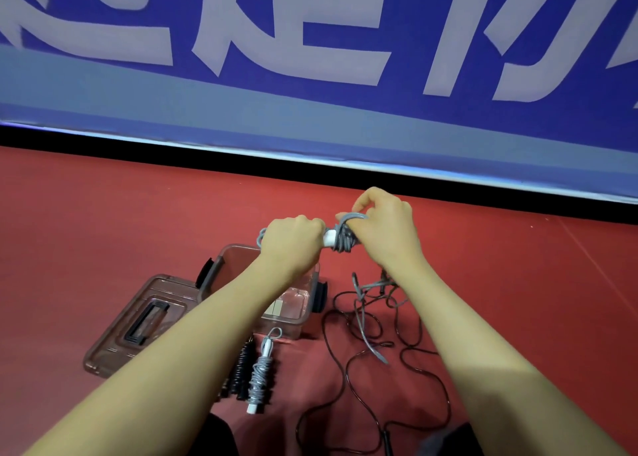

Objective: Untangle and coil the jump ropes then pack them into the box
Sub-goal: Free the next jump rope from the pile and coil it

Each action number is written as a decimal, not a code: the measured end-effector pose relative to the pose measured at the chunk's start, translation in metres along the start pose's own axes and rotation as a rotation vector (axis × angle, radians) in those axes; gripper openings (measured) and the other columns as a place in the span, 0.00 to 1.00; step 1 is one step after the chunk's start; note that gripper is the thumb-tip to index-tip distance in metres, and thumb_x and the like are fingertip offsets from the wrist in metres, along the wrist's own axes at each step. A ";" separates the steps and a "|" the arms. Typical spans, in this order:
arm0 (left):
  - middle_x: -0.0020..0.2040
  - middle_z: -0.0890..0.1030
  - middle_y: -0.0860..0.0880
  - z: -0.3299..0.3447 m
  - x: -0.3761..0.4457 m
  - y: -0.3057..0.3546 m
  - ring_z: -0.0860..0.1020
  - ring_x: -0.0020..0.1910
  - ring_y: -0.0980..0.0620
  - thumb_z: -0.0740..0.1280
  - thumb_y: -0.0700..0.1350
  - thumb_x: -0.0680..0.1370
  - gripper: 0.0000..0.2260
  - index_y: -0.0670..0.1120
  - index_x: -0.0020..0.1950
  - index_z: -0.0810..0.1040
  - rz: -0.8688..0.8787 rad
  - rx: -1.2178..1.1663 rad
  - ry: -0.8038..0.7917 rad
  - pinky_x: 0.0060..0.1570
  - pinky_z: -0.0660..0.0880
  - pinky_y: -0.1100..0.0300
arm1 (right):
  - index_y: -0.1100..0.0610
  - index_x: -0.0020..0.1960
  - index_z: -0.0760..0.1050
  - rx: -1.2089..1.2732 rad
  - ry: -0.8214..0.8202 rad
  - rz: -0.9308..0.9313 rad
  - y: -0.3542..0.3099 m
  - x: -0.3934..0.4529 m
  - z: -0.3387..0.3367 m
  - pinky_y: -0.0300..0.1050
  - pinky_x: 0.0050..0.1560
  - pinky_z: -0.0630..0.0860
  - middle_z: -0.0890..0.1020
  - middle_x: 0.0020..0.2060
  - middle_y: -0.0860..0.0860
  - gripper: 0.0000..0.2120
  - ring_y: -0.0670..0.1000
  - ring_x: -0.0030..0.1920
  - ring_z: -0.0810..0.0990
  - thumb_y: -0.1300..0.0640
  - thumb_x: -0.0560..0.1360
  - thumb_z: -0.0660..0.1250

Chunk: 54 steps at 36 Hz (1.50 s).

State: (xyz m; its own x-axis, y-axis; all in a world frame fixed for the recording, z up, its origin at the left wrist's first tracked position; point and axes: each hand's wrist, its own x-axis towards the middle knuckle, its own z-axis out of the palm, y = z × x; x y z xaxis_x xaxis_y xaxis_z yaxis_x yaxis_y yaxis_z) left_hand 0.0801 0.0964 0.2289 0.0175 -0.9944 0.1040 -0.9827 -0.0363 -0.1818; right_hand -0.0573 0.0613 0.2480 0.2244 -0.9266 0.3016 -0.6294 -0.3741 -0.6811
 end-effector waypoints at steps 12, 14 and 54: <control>0.27 0.76 0.45 -0.002 -0.006 -0.001 0.75 0.22 0.43 0.68 0.41 0.64 0.05 0.43 0.34 0.73 0.374 -0.010 0.197 0.25 0.52 0.64 | 0.53 0.34 0.67 -0.061 -0.103 0.170 0.007 0.004 -0.010 0.44 0.35 0.65 0.74 0.31 0.47 0.19 0.53 0.37 0.73 0.47 0.65 0.76; 0.19 0.71 0.47 -0.001 -0.006 -0.006 0.68 0.14 0.45 0.69 0.43 0.57 0.08 0.44 0.27 0.69 0.403 -0.097 0.230 0.28 0.45 0.69 | 0.53 0.35 0.68 -0.077 -0.137 0.176 0.011 0.004 -0.010 0.44 0.37 0.67 0.75 0.32 0.47 0.19 0.53 0.39 0.74 0.45 0.65 0.76; 0.46 0.76 0.41 0.014 0.003 0.002 0.71 0.38 0.41 0.59 0.37 0.77 0.11 0.41 0.58 0.64 -0.291 -0.499 0.027 0.37 0.66 0.52 | 0.59 0.35 0.76 -0.132 -0.390 -0.203 -0.004 -0.011 -0.005 0.46 0.33 0.64 0.70 0.26 0.50 0.07 0.53 0.30 0.66 0.61 0.71 0.65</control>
State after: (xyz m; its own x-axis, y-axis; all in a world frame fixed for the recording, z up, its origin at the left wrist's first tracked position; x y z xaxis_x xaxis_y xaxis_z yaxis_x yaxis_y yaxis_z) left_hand 0.0803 0.0915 0.2152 0.3019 -0.9473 0.1070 -0.9063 -0.2503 0.3406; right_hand -0.0613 0.0729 0.2505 0.6003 -0.7892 0.1298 -0.6274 -0.5653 -0.5356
